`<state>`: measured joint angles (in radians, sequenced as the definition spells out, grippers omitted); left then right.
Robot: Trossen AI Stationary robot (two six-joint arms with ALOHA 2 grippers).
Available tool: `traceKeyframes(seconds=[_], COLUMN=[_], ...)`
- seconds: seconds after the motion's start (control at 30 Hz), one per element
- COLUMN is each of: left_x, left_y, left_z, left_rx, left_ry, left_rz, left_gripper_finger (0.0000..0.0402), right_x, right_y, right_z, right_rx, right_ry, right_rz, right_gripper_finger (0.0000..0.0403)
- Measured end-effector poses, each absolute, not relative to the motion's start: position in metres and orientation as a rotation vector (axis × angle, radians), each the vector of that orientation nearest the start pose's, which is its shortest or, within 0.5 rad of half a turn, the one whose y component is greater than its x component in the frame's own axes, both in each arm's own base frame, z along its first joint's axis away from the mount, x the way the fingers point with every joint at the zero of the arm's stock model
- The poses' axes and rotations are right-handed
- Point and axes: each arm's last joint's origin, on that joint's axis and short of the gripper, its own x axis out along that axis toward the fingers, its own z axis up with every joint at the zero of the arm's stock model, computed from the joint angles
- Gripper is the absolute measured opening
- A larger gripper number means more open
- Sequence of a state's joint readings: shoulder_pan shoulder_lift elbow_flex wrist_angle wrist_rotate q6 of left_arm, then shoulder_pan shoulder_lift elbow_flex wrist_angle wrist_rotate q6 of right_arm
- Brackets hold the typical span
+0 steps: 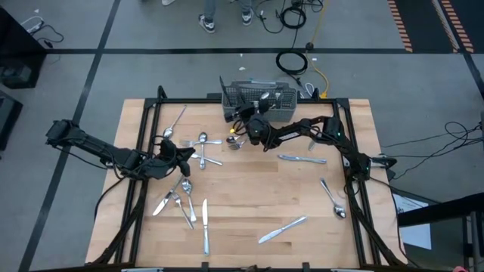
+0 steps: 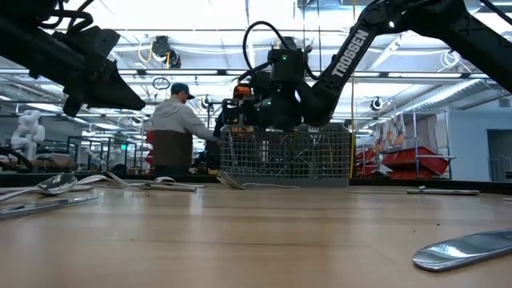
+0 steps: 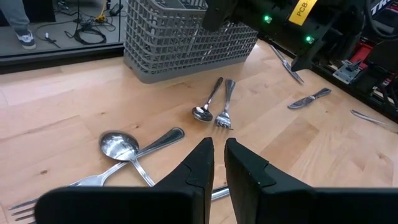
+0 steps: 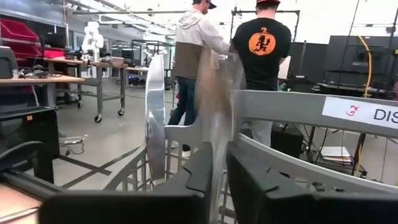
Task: Sort silverware
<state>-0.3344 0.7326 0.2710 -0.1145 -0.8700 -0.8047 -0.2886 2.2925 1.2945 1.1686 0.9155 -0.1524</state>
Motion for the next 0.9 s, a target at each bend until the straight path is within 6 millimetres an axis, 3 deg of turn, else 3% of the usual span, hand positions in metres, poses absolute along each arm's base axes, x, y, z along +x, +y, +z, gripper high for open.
traceKeyframes(seconds=[0.3,0.43,0.6,0.7,0.9], left_x=[0.142,0.142,0.142,0.145,0.156], left_y=[-0.026,-0.026,-0.026,-0.027,-0.029], left_z=[0.178,0.178,0.179,0.183,0.217], left_rx=[-0.44,-0.44,-0.442,-0.448,-0.544], left_ry=[0.238,0.237,0.229,0.195,0.051], left_rz=[0.672,0.672,0.669,0.639,0.525], left_gripper_finger=[0.0047,0.0048,0.0047,0.0048,0.0048], right_x=[0.436,0.432,0.422,0.414,0.379], right_y=[-0.153,-0.146,-0.128,-0.114,-0.069], right_z=[0.145,0.159,0.231,0.27,0.353], right_rx=[-0.07,-0.173,-0.352,-0.457,-0.619], right_ry=[-0.108,-0.143,-0.185,-0.112,0.07], right_rz=[-1.21,-1.233,-1.257,-1.24,-1.128], right_gripper_finger=[0.0136,0.0161,0.0175,0.0176,0.0176])
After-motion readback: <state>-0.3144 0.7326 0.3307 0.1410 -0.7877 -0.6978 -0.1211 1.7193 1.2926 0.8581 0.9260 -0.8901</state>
